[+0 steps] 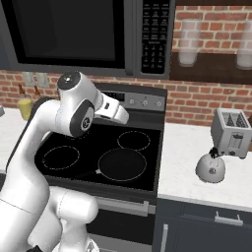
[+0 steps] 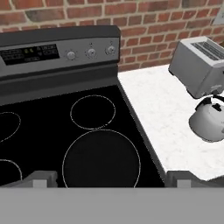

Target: Pick the kettle from the counter and place it on a stove burner. Then turn the burner on.

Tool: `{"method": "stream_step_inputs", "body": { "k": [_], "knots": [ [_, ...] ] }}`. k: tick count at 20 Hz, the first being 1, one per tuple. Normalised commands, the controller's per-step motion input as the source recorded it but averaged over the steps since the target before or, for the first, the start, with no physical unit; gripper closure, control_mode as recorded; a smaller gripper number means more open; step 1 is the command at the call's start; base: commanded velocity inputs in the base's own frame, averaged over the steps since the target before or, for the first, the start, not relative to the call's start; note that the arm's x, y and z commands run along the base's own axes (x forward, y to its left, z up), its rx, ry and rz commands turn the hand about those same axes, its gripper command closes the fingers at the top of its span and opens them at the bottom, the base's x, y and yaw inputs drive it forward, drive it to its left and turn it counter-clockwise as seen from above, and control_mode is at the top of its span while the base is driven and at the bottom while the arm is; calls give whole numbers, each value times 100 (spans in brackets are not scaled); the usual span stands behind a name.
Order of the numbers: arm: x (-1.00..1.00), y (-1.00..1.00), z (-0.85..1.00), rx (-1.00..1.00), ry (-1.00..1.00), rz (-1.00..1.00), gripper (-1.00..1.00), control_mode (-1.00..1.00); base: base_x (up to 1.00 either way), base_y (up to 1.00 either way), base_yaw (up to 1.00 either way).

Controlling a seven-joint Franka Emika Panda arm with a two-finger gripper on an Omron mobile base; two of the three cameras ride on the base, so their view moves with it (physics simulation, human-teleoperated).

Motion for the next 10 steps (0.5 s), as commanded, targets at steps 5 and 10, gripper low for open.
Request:
{"method": "stream_step_inputs", "body": {
  "k": [5,10],
  "knots": [
    [5,-59,14,-4,1,-24,-100,-100,0,0,0],
    [0,-57,13,0,2,-27,-100,-100,0,0,0]
  ]
}}
